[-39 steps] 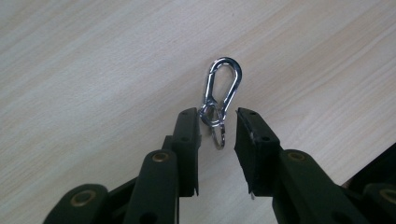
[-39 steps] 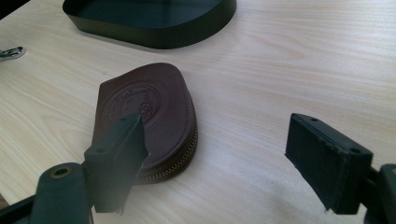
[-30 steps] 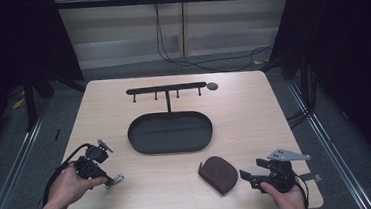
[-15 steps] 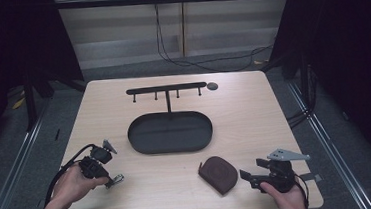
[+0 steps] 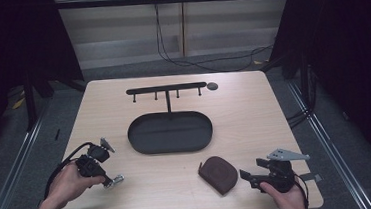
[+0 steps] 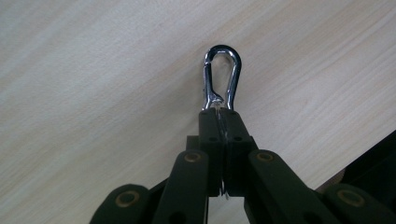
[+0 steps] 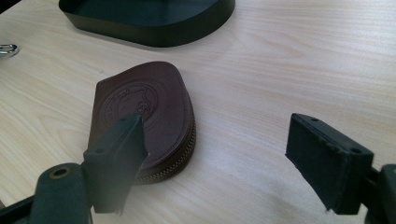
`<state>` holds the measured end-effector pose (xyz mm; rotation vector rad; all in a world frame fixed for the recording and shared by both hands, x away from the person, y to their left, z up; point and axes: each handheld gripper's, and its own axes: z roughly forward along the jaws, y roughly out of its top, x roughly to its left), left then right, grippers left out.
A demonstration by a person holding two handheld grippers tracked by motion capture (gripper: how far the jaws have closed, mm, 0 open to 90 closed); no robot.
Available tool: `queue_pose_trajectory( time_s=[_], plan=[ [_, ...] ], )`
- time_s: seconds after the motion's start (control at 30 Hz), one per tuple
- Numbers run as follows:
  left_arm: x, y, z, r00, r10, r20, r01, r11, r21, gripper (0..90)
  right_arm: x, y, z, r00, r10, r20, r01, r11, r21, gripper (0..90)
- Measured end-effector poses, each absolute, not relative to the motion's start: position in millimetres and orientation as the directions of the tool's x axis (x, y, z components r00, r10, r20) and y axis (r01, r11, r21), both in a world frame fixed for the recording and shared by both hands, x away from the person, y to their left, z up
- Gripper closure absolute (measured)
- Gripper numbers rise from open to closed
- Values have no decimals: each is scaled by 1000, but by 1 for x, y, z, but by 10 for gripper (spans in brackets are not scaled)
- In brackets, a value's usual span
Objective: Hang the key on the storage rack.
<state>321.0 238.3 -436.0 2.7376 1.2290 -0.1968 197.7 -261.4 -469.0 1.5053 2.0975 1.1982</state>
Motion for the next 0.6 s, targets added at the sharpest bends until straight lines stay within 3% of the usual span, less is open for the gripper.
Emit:
queue_pose_trajectory(
  time_s=[0.6],
  plan=[
    [324,234,-387,695,701,-158,719,-682,137,890,198,-262,-469,-405,886,226,643,100,759,191]
  ],
)
